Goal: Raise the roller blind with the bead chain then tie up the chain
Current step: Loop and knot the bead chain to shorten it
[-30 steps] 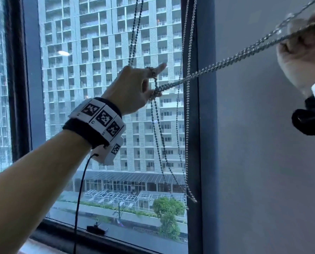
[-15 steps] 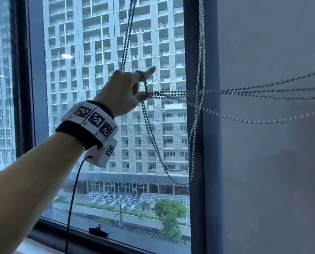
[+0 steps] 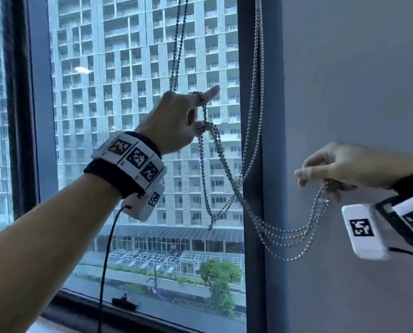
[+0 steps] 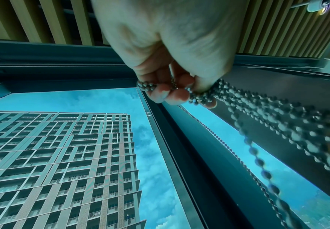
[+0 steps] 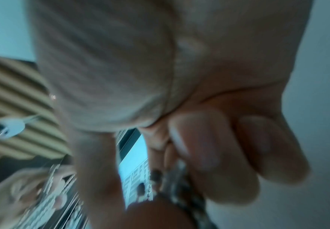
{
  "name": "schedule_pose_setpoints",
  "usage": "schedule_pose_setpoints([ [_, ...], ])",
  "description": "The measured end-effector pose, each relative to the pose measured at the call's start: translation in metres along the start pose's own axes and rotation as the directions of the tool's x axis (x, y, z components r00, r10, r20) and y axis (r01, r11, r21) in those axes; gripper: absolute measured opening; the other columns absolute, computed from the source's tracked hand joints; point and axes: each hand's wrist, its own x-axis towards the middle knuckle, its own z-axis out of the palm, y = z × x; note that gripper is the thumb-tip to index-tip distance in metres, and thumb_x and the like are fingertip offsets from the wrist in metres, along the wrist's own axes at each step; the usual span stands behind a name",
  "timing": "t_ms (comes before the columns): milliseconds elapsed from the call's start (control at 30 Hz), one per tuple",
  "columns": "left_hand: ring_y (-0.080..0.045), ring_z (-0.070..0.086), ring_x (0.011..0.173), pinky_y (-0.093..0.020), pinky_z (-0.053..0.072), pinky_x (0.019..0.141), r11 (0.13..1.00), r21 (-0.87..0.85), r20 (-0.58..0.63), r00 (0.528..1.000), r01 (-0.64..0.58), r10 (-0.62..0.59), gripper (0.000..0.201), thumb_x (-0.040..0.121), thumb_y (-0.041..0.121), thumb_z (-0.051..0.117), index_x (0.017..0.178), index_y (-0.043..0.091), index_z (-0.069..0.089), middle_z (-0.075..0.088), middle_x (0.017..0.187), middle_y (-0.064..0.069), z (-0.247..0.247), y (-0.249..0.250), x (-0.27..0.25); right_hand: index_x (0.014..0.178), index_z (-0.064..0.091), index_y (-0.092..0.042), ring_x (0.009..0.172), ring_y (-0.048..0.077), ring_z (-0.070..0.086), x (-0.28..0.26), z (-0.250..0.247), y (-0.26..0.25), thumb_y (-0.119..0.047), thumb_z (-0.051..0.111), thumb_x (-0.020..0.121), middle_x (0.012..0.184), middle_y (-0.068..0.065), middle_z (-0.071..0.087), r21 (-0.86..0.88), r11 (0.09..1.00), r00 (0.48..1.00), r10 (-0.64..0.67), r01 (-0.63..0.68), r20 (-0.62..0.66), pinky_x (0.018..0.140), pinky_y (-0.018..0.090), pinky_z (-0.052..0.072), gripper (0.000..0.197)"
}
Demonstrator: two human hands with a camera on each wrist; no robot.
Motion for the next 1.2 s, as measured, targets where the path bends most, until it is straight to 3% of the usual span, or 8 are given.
schedule_pose_setpoints([
  [200, -0.009, 0.049, 0.048, -0.033, 0.058, 0.064, 1.000, -0.003, 0.012, 1.000, -0.005, 0.005, 0.066, 0.086, 0.004, 0.059, 0.144, 0.020, 0.032, 0.055, 0.062, 0.005, -0.002, -0.002, -0.002, 0.078, 0.073, -0.023, 0.050, 0.013, 0.063, 0.021, -0.022, 0.013, -0.040, 0.068, 0.084, 0.056, -0.007, 0.071, -0.314, 0.947, 0.975, -0.008, -0.064, -0.224, 0.059, 0.027, 0.046, 0.020],
  [300, -0.009, 0.047, 0.050, -0.023, 0.054, 0.062, 1.000, 0.008, 0.030, 0.999, -0.025, 0.024, 0.068, 0.086, 0.006, 0.060, 0.144, 0.022, 0.030, 0.058, 0.065, -0.002, -0.001, 0.003, -0.001, 0.089, 0.072, -0.026, 0.070, 0.017, 0.071, 0.034, -0.025, 0.001, -0.047, 0.062, 0.086, 0.065, -0.011, 0.070, -0.227, 0.970, 0.817, -0.198, 0.084, -0.542, 0.072, 0.033, 0.050, 0.024],
  [433, -0.008, 0.047, 0.050, -0.018, 0.049, 0.055, 0.998, 0.027, 0.047, 0.997, -0.064, 0.063, 0.067, 0.086, 0.008, 0.060, 0.144, 0.023, 0.029, 0.053, 0.065, 0.003, 0.007, 0.016, 0.002, 0.105, 0.067, -0.018, 0.077, 0.008, 0.073, 0.055, 0.009, -0.043, -0.056, 0.051, 0.089, 0.098, -0.005, 0.074, 0.099, 0.908, 0.892, -0.371, 0.406, -0.257, 0.076, 0.030, 0.055, 0.044],
  [567, -0.013, 0.054, 0.053, -0.017, 0.046, 0.050, 0.990, 0.026, 0.003, 0.990, -0.140, 0.140, 0.067, 0.085, 0.002, 0.058, 0.143, 0.020, 0.029, 0.061, 0.071, -0.004, 0.009, 0.023, 0.004, 0.084, 0.065, -0.004, 0.075, 0.029, 0.071, 0.067, 0.027, -0.060, -0.034, 0.052, 0.098, 0.083, 0.010, 0.075, 0.133, 0.868, 0.860, -0.433, 0.479, -0.270, 0.074, 0.046, 0.057, 0.036],
  [767, -0.014, 0.063, 0.073, -0.010, 0.044, 0.076, 0.983, -0.049, -0.089, 0.981, -0.178, 0.174, 0.034, 0.092, 0.007, 0.050, 0.126, 0.008, 0.054, 0.070, 0.092, -0.010, 0.018, 0.008, -0.011, 0.078, 0.064, -0.005, 0.072, 0.038, 0.065, 0.061, 0.038, -0.040, -0.032, 0.044, 0.102, 0.078, 0.012, 0.072, 0.181, 0.882, 0.895, -0.404, 0.436, -0.187, 0.066, 0.050, 0.049, 0.041],
  [900, -0.008, 0.047, 0.121, -0.028, 0.009, 0.115, 0.971, -0.071, -0.111, 0.969, -0.228, 0.220, 0.030, 0.089, 0.016, 0.047, 0.109, 0.021, 0.068, 0.068, 0.103, 0.004, 0.029, -0.001, -0.031, 0.067, 0.060, -0.022, 0.060, 0.029, 0.060, 0.064, 0.065, -0.033, -0.035, 0.048, 0.100, 0.066, -0.004, 0.068, 0.083, 0.935, 0.939, -0.343, 0.345, -0.029, 0.061, 0.043, 0.052, 0.037],
  [1000, -0.014, 0.035, 0.133, -0.045, 0.007, 0.114, 0.980, -0.112, -0.124, 0.981, -0.162, 0.148, 0.024, 0.088, 0.029, 0.051, 0.095, 0.026, 0.073, 0.063, 0.109, 0.010, 0.032, -0.004, -0.040, 0.066, 0.060, -0.025, 0.065, 0.023, 0.062, 0.066, 0.083, -0.026, -0.033, 0.051, 0.099, 0.070, -0.002, 0.068, 0.050, 0.949, 0.946, -0.314, 0.311, 0.084, 0.068, 0.044, 0.053, 0.035],
  [1200, -0.013, 0.047, 0.120, -0.043, 0.026, 0.109, 0.984, -0.148, -0.019, 0.995, -0.099, 0.098, 0.020, 0.088, 0.029, 0.054, 0.097, 0.023, 0.070, 0.063, 0.113, 0.003, 0.049, -0.005, -0.050, 0.077, 0.064, -0.022, 0.071, 0.021, 0.062, 0.065, 0.100, -0.017, -0.027, 0.055, 0.095, 0.078, -0.001, 0.068, -0.018, 0.975, 0.953, -0.211, 0.220, 0.219, 0.069, 0.036, 0.053, 0.021],
])
